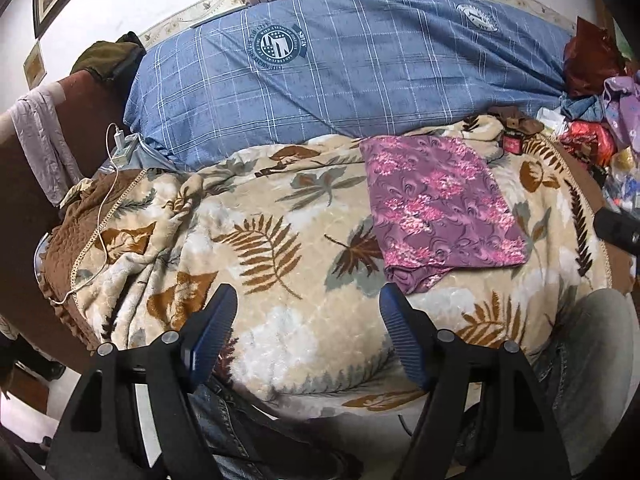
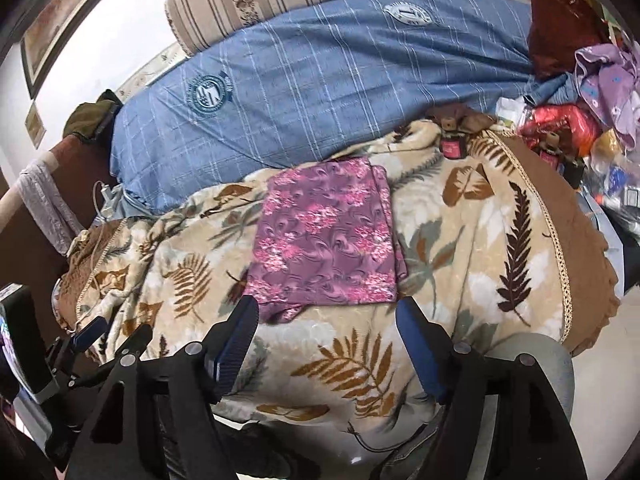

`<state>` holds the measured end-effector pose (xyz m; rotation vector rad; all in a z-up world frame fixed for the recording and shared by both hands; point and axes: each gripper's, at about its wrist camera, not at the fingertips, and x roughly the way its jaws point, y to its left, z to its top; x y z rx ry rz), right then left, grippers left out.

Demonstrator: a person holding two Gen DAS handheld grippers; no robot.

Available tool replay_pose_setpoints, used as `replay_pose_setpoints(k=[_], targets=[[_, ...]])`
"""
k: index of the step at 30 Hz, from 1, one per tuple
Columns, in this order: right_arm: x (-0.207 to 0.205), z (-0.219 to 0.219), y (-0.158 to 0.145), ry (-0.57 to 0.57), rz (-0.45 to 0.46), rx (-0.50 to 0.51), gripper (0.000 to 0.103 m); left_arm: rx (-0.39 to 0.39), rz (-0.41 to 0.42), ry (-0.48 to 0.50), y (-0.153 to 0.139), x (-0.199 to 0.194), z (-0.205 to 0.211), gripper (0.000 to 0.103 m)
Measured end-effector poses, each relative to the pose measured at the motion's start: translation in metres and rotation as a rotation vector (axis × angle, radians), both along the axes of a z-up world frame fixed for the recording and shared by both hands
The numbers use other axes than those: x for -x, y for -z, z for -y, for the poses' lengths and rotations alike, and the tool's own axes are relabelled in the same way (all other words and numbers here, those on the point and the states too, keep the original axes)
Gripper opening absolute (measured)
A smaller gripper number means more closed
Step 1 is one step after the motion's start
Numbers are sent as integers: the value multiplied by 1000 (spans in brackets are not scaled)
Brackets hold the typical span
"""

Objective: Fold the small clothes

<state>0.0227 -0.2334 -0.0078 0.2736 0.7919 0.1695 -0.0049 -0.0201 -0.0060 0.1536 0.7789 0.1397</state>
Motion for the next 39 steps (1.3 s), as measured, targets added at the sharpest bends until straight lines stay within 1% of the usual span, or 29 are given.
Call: replay_pose_setpoints(k=[4,7,12,16,22,32,39], targets=[[6,-9,-6,-24,13,32,74,29,6,5,-5,4,-1,74],[8,-13,-7,-26,19,65,74,72,20,21,-9,7,-3,74],[8,-12,-4,-34,8,54,74,93,16,32,-13,10,-1,74],[9,-11,-3,-38,4,51,74,65,-6,13,-14,9,4,74],[10,-13,-7,-44,1,56,74,30,-16,-2,-12,9,7,74],[10,-11,-14,-23,6,77,74,83,39,-16,-28,15,-5,75],[11,-11,-18,-30,11,70,74,86,47,-13,-32,16,-2,76]])
